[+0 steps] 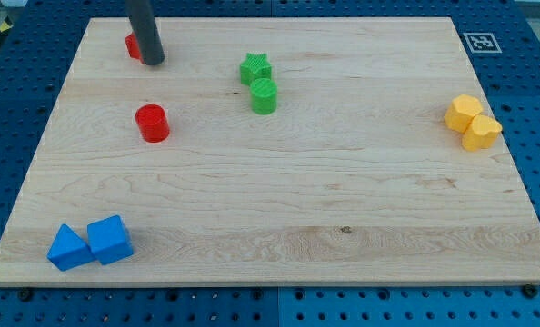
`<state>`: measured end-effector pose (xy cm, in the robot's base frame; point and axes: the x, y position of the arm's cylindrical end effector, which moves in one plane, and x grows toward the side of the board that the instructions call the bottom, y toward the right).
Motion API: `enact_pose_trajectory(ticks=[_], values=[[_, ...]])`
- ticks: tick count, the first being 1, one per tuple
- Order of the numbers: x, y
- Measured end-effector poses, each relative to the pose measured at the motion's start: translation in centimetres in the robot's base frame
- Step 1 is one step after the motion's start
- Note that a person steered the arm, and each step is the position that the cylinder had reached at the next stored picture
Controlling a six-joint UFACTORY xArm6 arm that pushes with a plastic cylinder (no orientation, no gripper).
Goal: Push the green star into the green circle
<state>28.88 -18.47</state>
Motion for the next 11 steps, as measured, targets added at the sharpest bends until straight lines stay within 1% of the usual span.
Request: enact_pose_trajectory(ticks=[1, 2, 3, 4, 6, 8, 9, 10, 11], values=[[-0.7, -0.3], [-2.6, -0.3], [-2.8, -0.3], [-0.2, 3.1], [0.3, 4.1], [0.3, 10.0], [0.3, 11.6], [0.3, 17.6], [0.3, 19.5]])
